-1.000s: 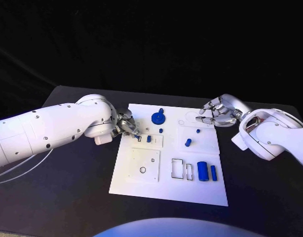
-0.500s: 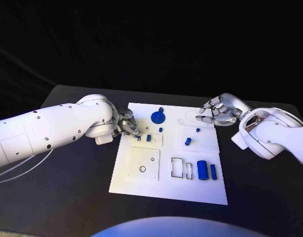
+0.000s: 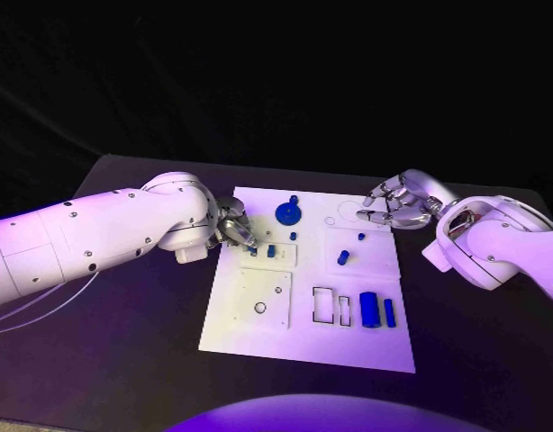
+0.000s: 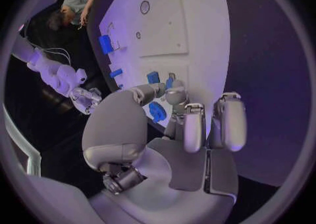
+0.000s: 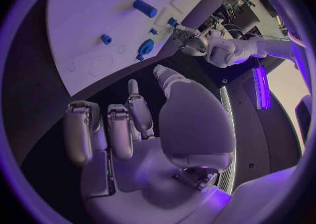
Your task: Assemble the parts on the task board
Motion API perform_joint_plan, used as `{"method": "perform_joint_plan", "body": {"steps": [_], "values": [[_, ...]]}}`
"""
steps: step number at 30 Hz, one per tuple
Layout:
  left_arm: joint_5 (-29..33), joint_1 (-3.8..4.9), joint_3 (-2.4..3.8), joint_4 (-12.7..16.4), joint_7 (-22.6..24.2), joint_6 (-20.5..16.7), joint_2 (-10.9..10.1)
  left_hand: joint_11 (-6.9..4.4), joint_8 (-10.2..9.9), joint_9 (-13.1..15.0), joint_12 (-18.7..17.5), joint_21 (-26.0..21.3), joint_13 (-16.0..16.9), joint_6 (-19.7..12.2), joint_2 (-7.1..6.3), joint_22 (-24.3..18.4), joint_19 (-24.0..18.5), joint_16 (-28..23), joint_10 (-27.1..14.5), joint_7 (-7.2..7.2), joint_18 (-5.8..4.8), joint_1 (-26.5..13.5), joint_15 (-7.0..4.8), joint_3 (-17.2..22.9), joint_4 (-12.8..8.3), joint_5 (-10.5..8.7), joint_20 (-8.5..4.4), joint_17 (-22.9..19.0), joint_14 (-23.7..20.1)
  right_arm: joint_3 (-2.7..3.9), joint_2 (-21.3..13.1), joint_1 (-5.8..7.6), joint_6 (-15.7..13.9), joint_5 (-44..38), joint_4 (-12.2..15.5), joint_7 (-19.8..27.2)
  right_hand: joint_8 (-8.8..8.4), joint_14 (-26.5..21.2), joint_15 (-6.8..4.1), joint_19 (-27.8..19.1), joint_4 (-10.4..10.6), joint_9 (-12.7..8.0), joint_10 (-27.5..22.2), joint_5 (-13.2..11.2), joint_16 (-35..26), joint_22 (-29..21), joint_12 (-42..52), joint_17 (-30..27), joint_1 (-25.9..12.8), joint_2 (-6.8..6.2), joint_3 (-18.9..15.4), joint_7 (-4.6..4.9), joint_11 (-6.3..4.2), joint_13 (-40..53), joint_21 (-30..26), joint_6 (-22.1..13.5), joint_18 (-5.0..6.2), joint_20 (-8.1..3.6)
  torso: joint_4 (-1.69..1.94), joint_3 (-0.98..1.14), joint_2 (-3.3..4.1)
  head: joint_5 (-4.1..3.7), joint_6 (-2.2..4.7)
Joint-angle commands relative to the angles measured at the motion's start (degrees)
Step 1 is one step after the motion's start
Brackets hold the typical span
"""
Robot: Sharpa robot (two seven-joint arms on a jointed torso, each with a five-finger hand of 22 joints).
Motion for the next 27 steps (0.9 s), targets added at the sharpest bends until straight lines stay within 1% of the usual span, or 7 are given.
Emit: {"method": "perform_joint_plan", "body": {"steps": [1, 4, 11, 13, 17, 27], "values": [[-0.50, -0.07, -0.06, 0.04, -0.78, 1.93, 0.15, 0.00, 0.20, 0.09, 0.48, 0.40, 0.33, 1.83, 0.33, 12.10, 0.80, 0.20, 0.57, -1.47, 0.96, -0.26, -0.53, 8.39, -8.71, 0.27, -0.29, 15.10, 5.96, 0.00, 0.03, -0.06, 0.72, -0.24, 0.02, 0.27, 0.19, 5.65, -0.39, 1.91, 0.24, 0.05, 0.05, 0.20, -0.22, 11.89, 0.05, 13.57, 0.15, 0.22, -0.01, -0.15, -0.42, 0.87, -0.19, -0.43, 0.94, -0.46, -0.01, -0.01, 0.01, 0.03, -0.13], [-0.81, -0.07, -0.06, 0.03, -1.22, 2.22, 0.16, -0.02, 0.23, 0.08, 0.66, 0.43, 0.50, 1.85, 0.32, 12.11, 0.82, 0.20, 0.66, -1.49, 0.95, -0.38, -0.54, 8.42, -8.80, 0.36, -0.30, 15.10, 5.96, 0.00, 0.05, -0.09, 0.73, -0.23, 0.00, 0.29, 0.19, 5.65, -0.39, 1.91, 0.24, 0.05, 0.05, 0.20, -0.22, 11.89, 0.05, 13.57, 0.15, 0.22, -0.01, -0.15, -0.42, 0.87, -0.19, -0.43, 0.94, -0.46, 0.01, -0.01, 0.00, -0.01, -0.16], [-1.25, -0.07, -0.08, 0.09, -2.13, 3.54, 0.22, -0.11, 0.54, 0.00, 1.55, 0.43, 1.33, 2.04, 0.34, 12.14, 0.86, 0.20, 0.99, -1.58, 0.95, -1.38, -0.63, 8.65, -9.67, 1.88, -0.40, 15.10, 5.96, 0.00, 0.08, -0.15, 0.73, -0.18, -0.03, 0.32, 0.25, 5.63, -0.40, 1.92, 0.35, 0.15, 0.06, 0.25, -0.25, 11.89, 0.06, 13.52, 0.19, 0.22, -0.07, -0.17, -0.43, 0.87, -0.19, -0.38, 0.94, -0.47, 0.03, 0.00, -0.01, 0.02, -0.18], [-1.34, -0.07, -0.08, 0.14, -2.25, 3.81, 0.21, -0.11, 0.58, -0.01, 1.61, 0.45, 1.38, 2.07, 0.34, 12.15, 0.87, 0.20, 1.01, -1.58, 0.94, -1.49, -0.63, 8.65, -9.74, 2.06, -0.40, 15.10, 5.96, 0.00, 0.09, -0.16, 0.74, -0.17, -0.04, 0.32, 0.25, 5.63, -0.40, 1.92, 0.35, 0.15, 0.06, 0.25, -0.25, 11.89, 0.06, 13.52, 0.19, 0.22, -0.07, -0.17, -0.43, 0.87, -0.19, -0.38, 0.94, -0.47, 0.03, -0.01, -0.01, 0.03, -0.20], [-1.53, -0.08, -0.09, 0.25, -2.28, 3.99, 0.16, -0.11, 0.61, -0.01, 1.68, 0.44, 1.45, 2.09, 0.37, 12.14, 0.87, 0.20, 1.05, -1.59, 0.95, -1.55, -0.63, 8.67, -9.79, 2.18, -0.41, 15.10, 5.96, 0.00, 0.09, -0.18, 0.74, -0.17, -0.06, 0.32, 0.25, 5.63, -0.40, 1.92, 0.35, 0.15, 0.06, 0.25, -0.25, 11.89, 0.06, 13.52, 0.19, 0.22, -0.07, -0.17, -0.43, 0.87, -0.19, -0.38, 0.94, -0.47, 0.00, -0.02, -0.01, 0.08, -0.26], [0.74, -0.08, -0.09, 0.09, -1.42, 3.03, 0.12, -0.11, 0.63, -0.02, 1.69, 0.41, 1.45, 2.12, 0.41, 12.14, 0.85, 0.20, 1.05, -1.59, 0.95, -1.62, -0.63, 8.69, -9.83, 2.28, -0.41, 15.10, 5.96, 0.01, 0.16, -0.31, 0.58, -0.17, -0.21, 0.16, 0.28, 5.63, -0.41, 1.90, 0.43, 0.23, 0.05, 0.31, -0.26, 11.88, 0.06, 13.51, 0.24, 0.25, -0.11, -0.18, -0.44, 0.86, -0.24, -0.37, 0.95, -0.48, -0.01, -0.02, -0.02, 0.05, -0.21]]}}
